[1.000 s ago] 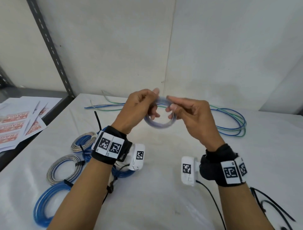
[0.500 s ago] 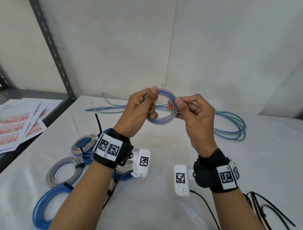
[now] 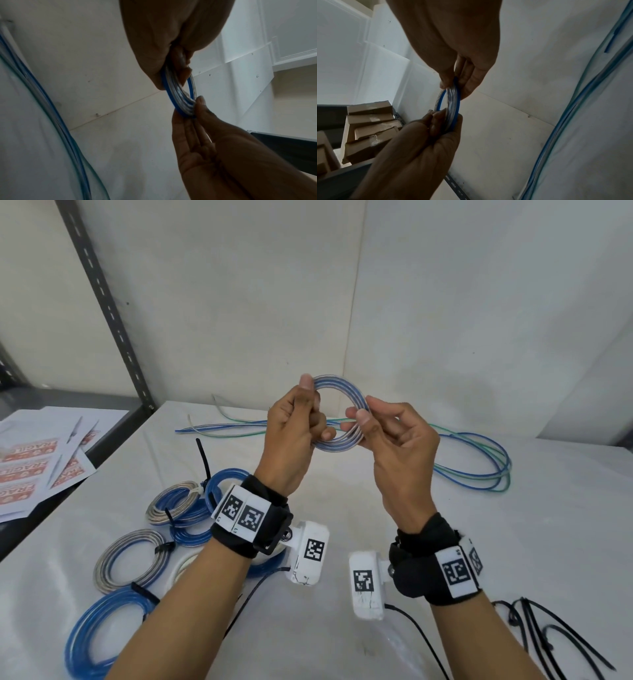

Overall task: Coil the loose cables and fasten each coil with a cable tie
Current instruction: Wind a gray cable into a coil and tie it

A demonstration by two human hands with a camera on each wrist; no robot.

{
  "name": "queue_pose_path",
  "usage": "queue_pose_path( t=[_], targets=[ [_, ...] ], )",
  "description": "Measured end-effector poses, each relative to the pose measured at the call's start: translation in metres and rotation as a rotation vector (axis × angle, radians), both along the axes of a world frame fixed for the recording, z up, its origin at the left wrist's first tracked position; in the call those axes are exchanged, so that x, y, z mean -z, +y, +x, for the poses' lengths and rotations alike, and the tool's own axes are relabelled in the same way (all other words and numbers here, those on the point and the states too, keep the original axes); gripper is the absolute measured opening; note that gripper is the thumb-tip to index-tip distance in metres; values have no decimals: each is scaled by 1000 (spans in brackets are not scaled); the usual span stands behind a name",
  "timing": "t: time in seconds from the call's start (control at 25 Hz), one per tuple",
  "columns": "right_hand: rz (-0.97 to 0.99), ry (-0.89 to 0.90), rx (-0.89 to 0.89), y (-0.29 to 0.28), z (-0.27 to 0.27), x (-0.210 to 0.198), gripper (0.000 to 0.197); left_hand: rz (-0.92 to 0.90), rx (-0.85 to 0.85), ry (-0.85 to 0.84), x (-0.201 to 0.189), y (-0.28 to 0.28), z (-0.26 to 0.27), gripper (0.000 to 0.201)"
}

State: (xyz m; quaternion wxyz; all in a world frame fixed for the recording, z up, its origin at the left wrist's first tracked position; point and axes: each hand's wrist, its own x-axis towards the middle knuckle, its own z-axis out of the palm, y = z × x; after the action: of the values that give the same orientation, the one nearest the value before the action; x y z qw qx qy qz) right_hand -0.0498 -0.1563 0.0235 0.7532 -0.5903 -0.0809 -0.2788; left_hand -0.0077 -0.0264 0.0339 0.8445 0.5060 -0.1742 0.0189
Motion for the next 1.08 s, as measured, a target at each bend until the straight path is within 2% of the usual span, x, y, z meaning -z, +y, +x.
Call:
queue_pose_path(
  t=[0.08,0.16,0.28,0.36,0.48,0.6,0.68,0.92,1.08],
  targets=[
    [-19,-10,11,-9,3,-1,16,127,80,16,-1,6,2,46],
    [-132,12,-34,-23,3,-2,18,378,114,-56,-1,18,5,54],
    [-369,78,-154,-38,0,-7,19,715,185,-204,-3,33,2,41],
    [-442,104,-179,-40,0,-7,17,833,245,-245,-3,37,1,35],
    [-460,81,-147,-38,-1,-7,20,736,226,-252,-4,32,-2,35],
    [-458,78,-175,-34,-4,-11,34,570,154,-220,-5,27,-3,34],
    [-422,72,-189,-33,-4,-10,39,520,152,-212,-5,25,-2,33],
    [-423,73,-186,-37,-3,-12,35,506,153,-206,-1,21,0,33],
    [-358,58,-98,-34,-3,-11,29,459,163,-175,1,21,2,33]
  ],
)
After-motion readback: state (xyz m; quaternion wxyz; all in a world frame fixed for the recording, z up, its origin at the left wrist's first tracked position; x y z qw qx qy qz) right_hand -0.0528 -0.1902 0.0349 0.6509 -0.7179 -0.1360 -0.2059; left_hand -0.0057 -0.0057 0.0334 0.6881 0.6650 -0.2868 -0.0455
